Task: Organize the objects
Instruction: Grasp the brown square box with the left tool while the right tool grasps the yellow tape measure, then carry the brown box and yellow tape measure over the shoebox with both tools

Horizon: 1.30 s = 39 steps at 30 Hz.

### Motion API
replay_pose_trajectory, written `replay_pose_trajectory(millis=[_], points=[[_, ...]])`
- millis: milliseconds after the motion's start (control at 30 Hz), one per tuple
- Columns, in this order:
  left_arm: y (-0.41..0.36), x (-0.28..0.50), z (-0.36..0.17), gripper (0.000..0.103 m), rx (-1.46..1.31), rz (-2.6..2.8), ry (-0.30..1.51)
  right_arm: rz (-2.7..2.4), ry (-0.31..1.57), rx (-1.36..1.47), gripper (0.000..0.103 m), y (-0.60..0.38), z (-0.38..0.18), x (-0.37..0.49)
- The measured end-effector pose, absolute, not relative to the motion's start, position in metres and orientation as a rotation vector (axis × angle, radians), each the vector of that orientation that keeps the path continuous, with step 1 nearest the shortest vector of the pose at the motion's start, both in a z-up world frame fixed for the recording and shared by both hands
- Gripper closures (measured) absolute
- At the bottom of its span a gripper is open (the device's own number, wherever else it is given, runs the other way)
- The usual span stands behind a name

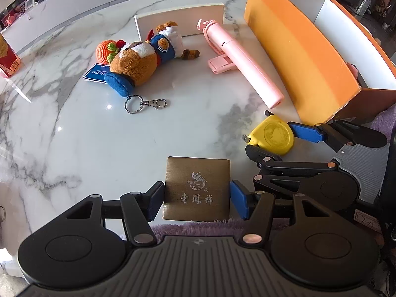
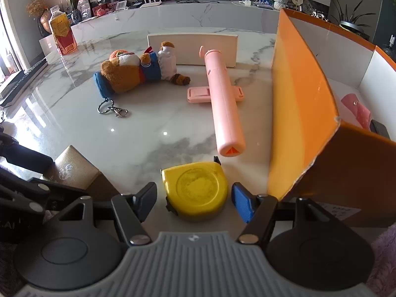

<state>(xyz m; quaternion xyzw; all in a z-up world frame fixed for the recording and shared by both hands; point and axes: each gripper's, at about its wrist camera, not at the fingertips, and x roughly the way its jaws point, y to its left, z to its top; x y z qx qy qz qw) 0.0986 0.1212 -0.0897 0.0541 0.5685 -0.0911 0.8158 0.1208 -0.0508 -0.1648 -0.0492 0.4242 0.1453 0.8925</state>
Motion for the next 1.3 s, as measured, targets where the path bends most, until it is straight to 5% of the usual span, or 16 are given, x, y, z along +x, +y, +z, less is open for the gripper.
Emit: replay_pose_trajectory(millis=[67,400,700,967,1300], points=[[0.12,0.099,-0.09,0.035,0.123,-0.188,1.211,0.309,0.869,-0.111,0.046,-0.051,-0.164,0.12],[0.117,0.094,-0.079,0.035,0.152,-0.162,1.163,0.388,0.875,-0.114,0.047,-0.062,-0.146,0.105],[0.091,0.083,-0.011,0.035,0.122,-0.246,1.023,0.451,0.761,-0.057,0.047,-0.102,-0.075,0.07],[0.02,0.088,0.04,0.035,0.202,-0.409,0.888,0.335,0.647,0.019,0.047,-0.178,-0.024,0.061],[-0.097,0.127,0.021,0.035,0.371,-0.629,0.898,0.196,0.646,0.19,0.047,-0.286,-0.001,0.095]])
